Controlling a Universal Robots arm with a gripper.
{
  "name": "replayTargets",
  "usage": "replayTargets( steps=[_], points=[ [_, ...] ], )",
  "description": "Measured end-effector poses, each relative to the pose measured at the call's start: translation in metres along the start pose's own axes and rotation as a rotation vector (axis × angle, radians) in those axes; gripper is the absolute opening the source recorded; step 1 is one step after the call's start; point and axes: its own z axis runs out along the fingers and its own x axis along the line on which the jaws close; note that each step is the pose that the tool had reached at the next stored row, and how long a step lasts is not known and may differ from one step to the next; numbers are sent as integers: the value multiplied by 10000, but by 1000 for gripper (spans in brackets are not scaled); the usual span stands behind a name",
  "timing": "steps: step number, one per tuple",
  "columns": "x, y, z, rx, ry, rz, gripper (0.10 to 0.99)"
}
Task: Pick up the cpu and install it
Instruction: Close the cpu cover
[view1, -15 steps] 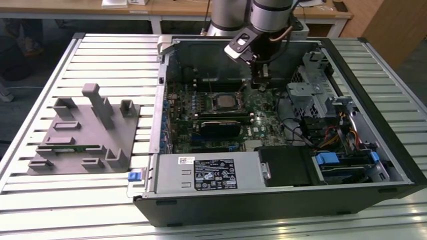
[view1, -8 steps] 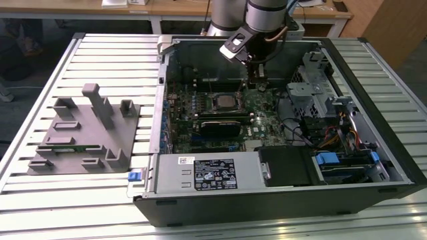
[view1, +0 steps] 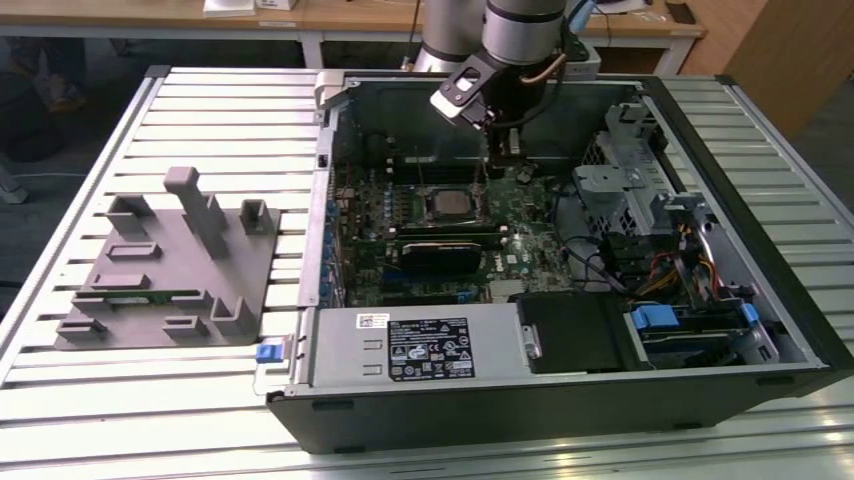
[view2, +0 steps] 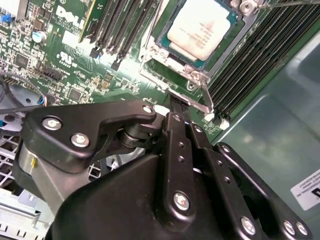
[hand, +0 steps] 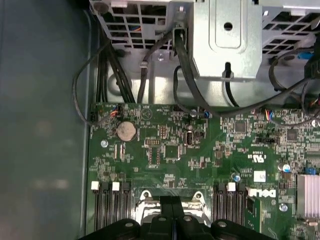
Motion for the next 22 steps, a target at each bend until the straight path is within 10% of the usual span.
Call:
replayTargets(
  steps=[22],
  points=[
    [-7, -378, 44, -2, 5, -19, 106]
  ],
)
